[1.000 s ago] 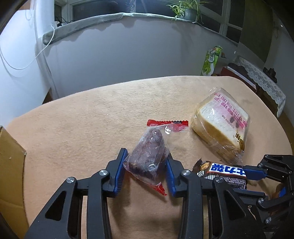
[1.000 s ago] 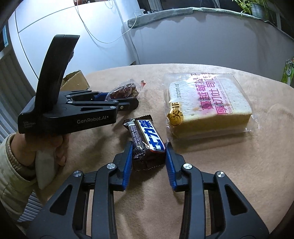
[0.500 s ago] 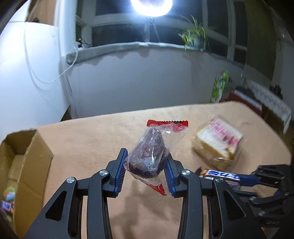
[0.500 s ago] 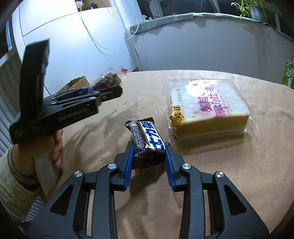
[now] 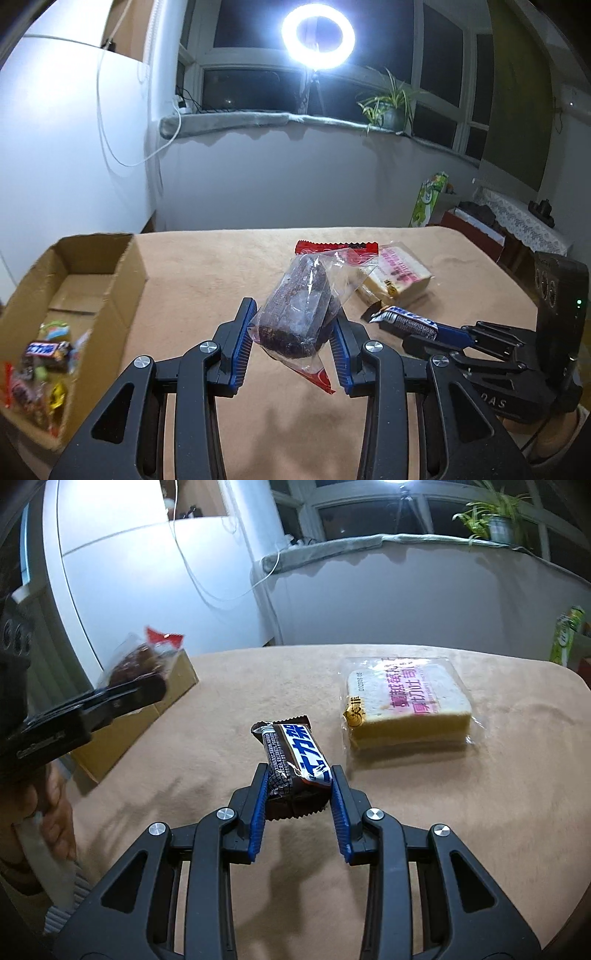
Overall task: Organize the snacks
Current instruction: 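Carry the brown candy and Snickers bar over the cardboard box with both grippers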
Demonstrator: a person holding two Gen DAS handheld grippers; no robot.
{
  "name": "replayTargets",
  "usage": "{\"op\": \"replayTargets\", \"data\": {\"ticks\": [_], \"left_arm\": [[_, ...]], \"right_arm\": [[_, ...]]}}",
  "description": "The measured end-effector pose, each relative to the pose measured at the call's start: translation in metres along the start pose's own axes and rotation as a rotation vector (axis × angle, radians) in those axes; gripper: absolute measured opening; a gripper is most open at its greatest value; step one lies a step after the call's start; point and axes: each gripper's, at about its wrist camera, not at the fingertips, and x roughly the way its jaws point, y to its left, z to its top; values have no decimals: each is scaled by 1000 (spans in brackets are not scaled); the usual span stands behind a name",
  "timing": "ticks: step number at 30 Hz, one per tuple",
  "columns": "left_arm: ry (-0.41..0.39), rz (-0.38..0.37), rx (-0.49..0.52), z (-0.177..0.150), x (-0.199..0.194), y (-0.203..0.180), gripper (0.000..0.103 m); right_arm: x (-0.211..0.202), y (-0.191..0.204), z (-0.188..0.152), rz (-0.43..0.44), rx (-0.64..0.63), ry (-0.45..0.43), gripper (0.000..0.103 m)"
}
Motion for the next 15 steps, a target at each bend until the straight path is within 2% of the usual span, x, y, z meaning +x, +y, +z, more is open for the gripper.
{"op": "replayTargets", "data": {"ticks": [10,15], "left_arm": [[-91,44,-16,-3,-66,15,37],[-131,77,-23,-6,-89,29,37]], "right_arm": [[-47,32,21,-52,20,-128,33],[-63,58,36,-48,-3,-176,33]]}}
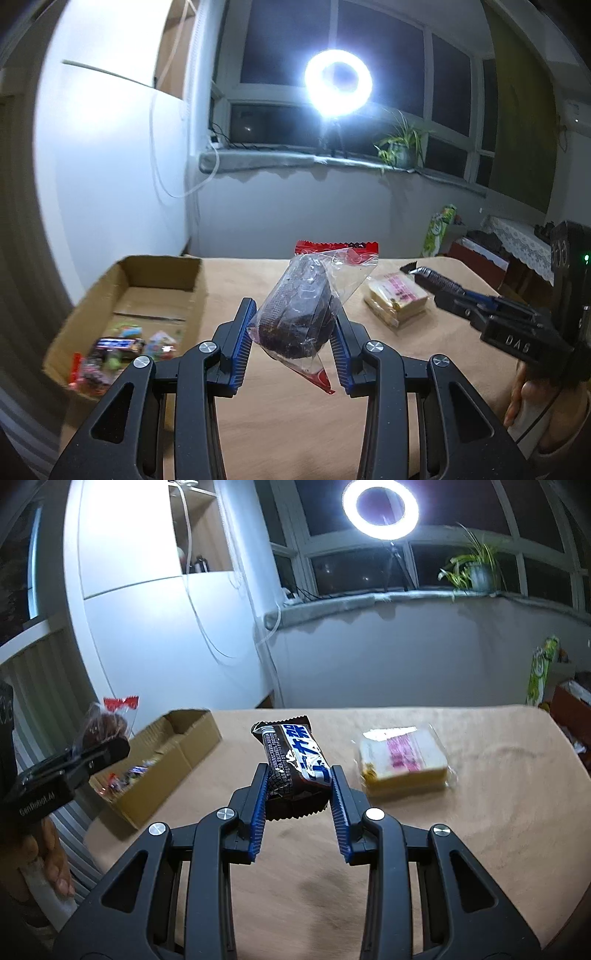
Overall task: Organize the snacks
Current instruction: 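Carry the brown candy and Snickers bar over the cardboard box with both grippers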
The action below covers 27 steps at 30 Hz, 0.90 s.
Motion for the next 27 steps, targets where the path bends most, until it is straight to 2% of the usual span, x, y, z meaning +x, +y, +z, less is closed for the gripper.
{"op": "replayTargets", "data": {"ticks": [8,13,21,27], "left_arm": [[-46,47,-43,-3,-28,34,37],[-54,88,-83,-10,-35,62,38],[-14,154,-162,-26,-23,114,39],[46,180,-206,-37,4,143,39]], "right_arm": [[10,49,14,51,-70,-6,33],[31,84,19,90,-123,10,33],[80,150,24,182,-203,55,33],[129,190,27,237,-246,87,33]]}}
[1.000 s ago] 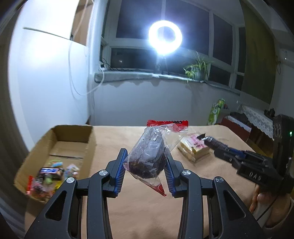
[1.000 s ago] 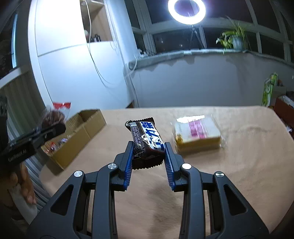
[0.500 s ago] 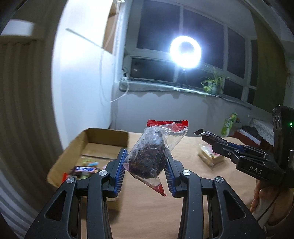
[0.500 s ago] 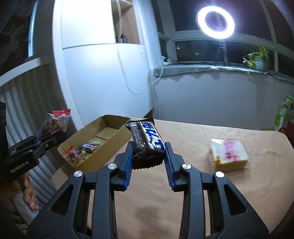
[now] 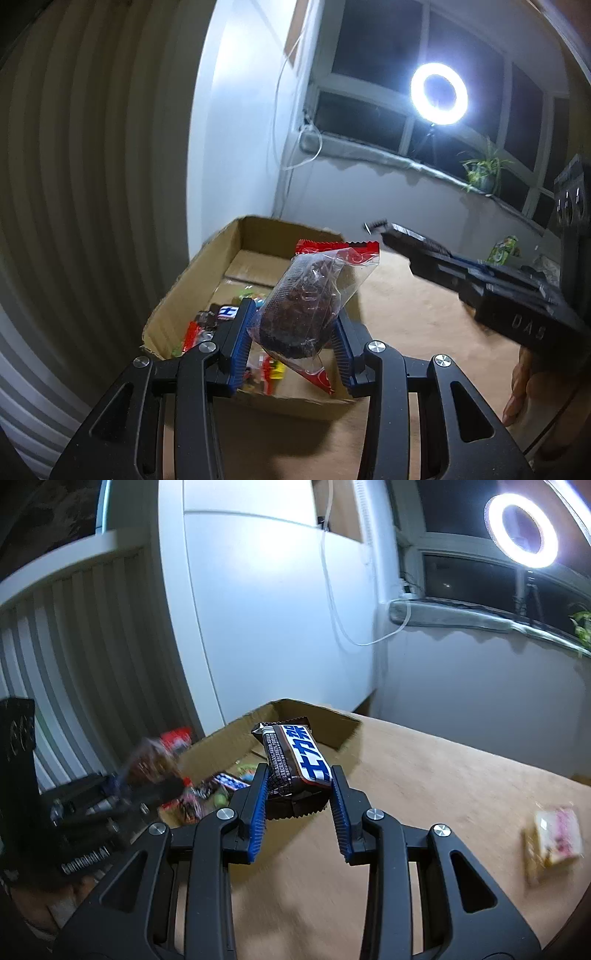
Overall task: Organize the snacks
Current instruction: 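Carry the brown candy and Snickers bar over the cardboard box with both grippers, then open both grippers to drop the candy and Snickers bar into the box, then move both open grippers from the box to the packaged bread loaf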
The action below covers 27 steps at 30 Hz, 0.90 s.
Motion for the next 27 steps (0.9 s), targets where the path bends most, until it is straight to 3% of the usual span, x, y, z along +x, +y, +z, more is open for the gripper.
{"op": "replayTargets", "data": {"ticks": [5,7,9,13,21,27], "left_arm": [[46,38,-17,-2,25,10,42],[69,80,-28,-3,34,14,69],[66,108,-36,-5,35,16,77],[61,122,-36,-5,30,14,79],[20,124,10,2,8,-7,79],[-6,121,42,5,-12,-17,79]], "right_arm": [[41,7,13,35,-12,10,33],[58,9,16,48,-28,20,34],[82,9,14,38,-45,84,46],[79,-2,0,38,5,80,66],[42,-21,-25,-5,67,70,68],[6,-30,-38,-23,113,36,82]]}}
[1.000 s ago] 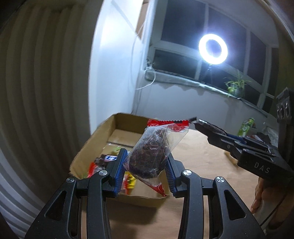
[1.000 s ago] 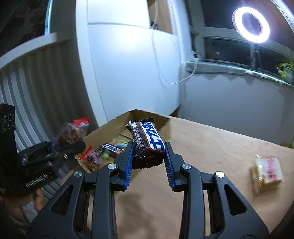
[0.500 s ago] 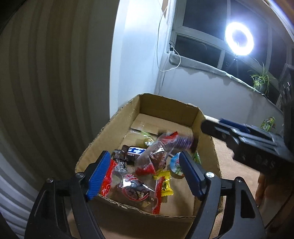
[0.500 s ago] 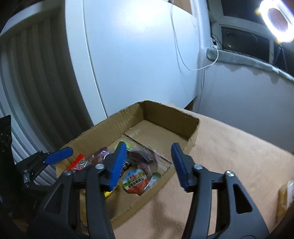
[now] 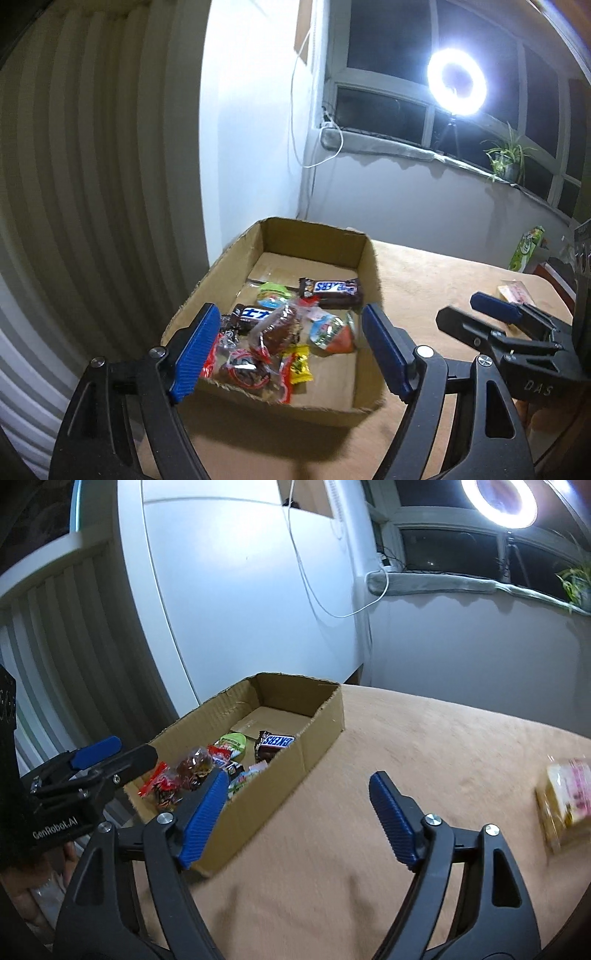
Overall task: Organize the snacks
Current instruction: 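Move both open grippers from the box to the packaged bread loaf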
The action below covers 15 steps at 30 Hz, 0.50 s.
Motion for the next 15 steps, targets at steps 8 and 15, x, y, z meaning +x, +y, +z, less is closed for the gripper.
{"op": "replayTargets", "data": {"ticks": [8,15], "left_arm": [[12,-13,17,-10,-19,-13,79],[18,-42,47,-7,-25,-37,80]], "right_arm": [[-36,-5,-26,-1,23,-1,83],[-52,-11,-41,-13,39,4,83]]}}
